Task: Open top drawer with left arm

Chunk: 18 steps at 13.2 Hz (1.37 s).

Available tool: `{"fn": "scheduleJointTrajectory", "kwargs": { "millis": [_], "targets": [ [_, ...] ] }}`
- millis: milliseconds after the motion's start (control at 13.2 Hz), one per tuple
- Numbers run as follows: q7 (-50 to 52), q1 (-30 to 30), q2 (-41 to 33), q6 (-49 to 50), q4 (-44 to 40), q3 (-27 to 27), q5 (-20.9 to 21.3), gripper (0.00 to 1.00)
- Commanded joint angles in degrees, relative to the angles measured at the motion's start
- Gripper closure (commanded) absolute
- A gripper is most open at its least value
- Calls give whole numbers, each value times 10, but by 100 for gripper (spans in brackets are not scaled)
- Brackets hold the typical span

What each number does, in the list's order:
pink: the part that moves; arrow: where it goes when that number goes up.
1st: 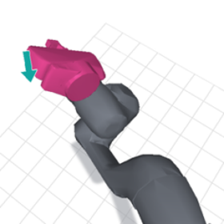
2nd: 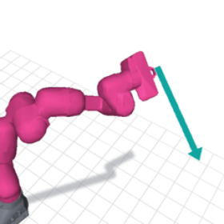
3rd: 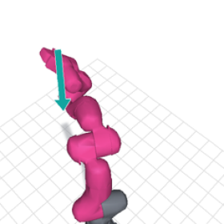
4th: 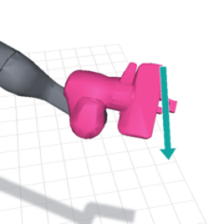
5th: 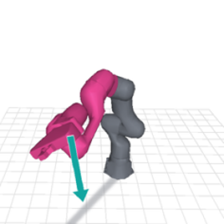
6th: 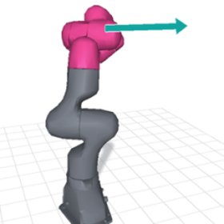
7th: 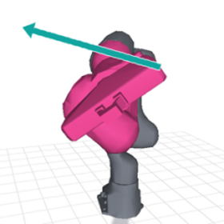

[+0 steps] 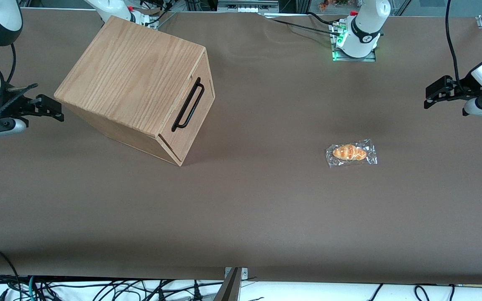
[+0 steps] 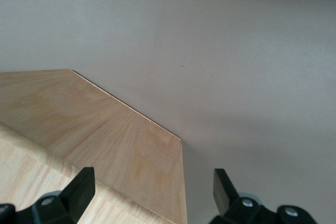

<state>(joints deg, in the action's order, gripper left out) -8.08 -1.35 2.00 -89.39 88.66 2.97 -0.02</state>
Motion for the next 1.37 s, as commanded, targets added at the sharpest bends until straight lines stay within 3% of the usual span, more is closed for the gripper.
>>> {"fn": "scheduleJointTrajectory", "kwargs": {
  "millis": [0, 986, 1290],
  "targets": [
    [-3, -2, -5, -5, 6, 0, -1, 0],
    [-12, 0, 10, -4, 4, 2, -13, 0],
    [-2, 1, 59, 0, 4, 2, -129, 0]
  ]
}}
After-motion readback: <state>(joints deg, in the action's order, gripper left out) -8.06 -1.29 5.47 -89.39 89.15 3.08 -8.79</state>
